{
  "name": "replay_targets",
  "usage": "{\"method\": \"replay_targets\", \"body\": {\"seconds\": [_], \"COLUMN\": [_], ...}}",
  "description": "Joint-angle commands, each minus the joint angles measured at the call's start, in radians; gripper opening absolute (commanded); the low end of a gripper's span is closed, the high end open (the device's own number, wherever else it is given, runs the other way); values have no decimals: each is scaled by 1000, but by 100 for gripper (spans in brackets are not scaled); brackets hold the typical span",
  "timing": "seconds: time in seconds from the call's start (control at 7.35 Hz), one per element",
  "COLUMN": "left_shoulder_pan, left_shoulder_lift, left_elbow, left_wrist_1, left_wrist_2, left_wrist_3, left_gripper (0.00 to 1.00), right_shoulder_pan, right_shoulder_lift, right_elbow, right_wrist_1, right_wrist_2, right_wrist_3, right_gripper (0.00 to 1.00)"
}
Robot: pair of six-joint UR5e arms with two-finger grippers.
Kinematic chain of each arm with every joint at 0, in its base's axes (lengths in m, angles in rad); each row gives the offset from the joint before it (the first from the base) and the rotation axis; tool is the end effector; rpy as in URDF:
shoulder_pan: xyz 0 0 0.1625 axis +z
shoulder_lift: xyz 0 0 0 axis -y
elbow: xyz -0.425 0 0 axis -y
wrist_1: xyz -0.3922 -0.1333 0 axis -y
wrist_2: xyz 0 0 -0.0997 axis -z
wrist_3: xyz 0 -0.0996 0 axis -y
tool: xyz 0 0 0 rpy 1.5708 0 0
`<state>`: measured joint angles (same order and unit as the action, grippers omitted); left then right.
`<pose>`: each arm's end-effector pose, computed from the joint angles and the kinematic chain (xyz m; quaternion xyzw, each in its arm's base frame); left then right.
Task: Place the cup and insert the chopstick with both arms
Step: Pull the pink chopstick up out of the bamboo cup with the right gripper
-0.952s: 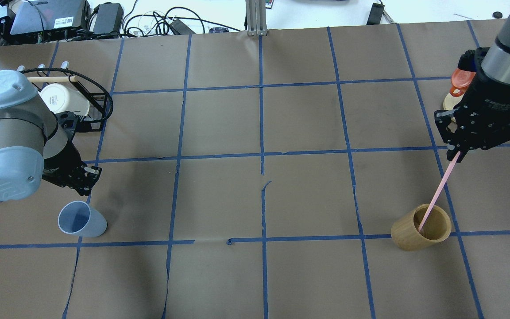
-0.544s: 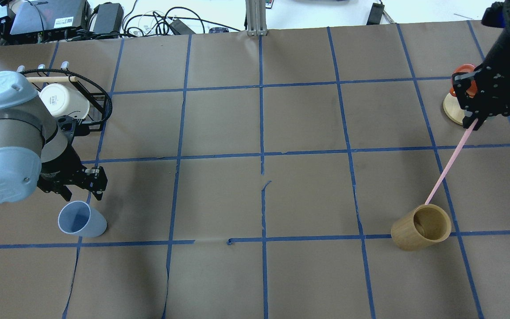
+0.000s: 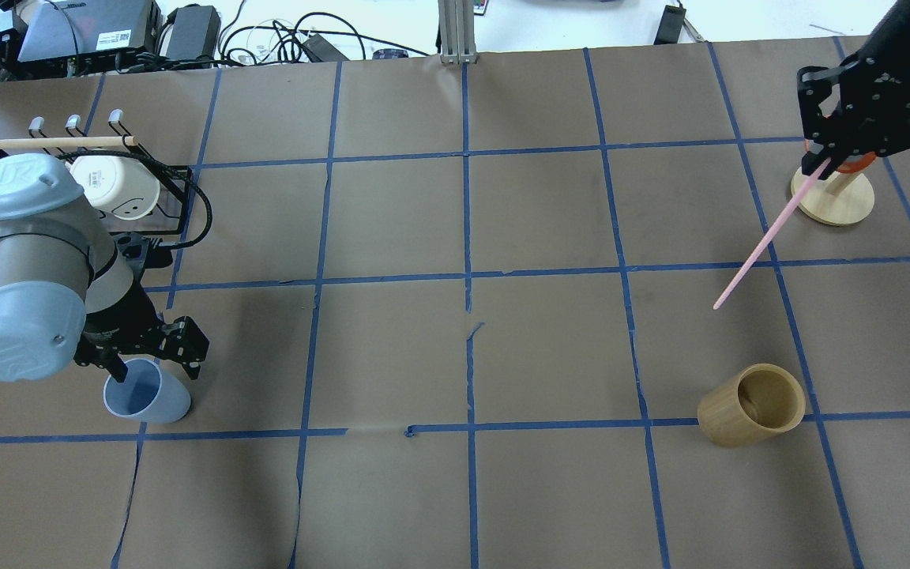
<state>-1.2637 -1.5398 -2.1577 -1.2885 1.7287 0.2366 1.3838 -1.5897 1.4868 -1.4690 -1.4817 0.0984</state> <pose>0.0056 -0.4067 0.2587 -0.0241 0.9873 0.1519 0.0388 0.0501 -0.4999 0.5286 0.1420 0.9889 -0.0025 0.0445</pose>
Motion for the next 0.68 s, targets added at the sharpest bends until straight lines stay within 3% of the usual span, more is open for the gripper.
{"method": "replay_targets", "body": {"seconds": [0.0, 0.14, 0.41, 0.54], "left_shoulder_pan": [0, 3, 4, 7], "left_shoulder_lift": [0, 0, 0, 1], "left_elbow": [-22, -34, -42, -37], "left_wrist_1": [3, 9, 9, 11], "left_wrist_2": [-1, -1, -1, 0], "left_wrist_3": [7, 9, 9, 12], "left_gripper": [94, 64, 6, 0], "right_shoulder_pan": [203, 283, 340, 340], "right_shoulder_lift": [59, 60, 68, 65], "right_elbow": [-2, -2, 3, 1], "right_wrist_1": [-161, -184, -212, -208], "right_wrist_2": [-44, -84, -81, -84], "right_wrist_3": [172, 194, 308, 307], "right_gripper": [0, 0, 0, 0]}}
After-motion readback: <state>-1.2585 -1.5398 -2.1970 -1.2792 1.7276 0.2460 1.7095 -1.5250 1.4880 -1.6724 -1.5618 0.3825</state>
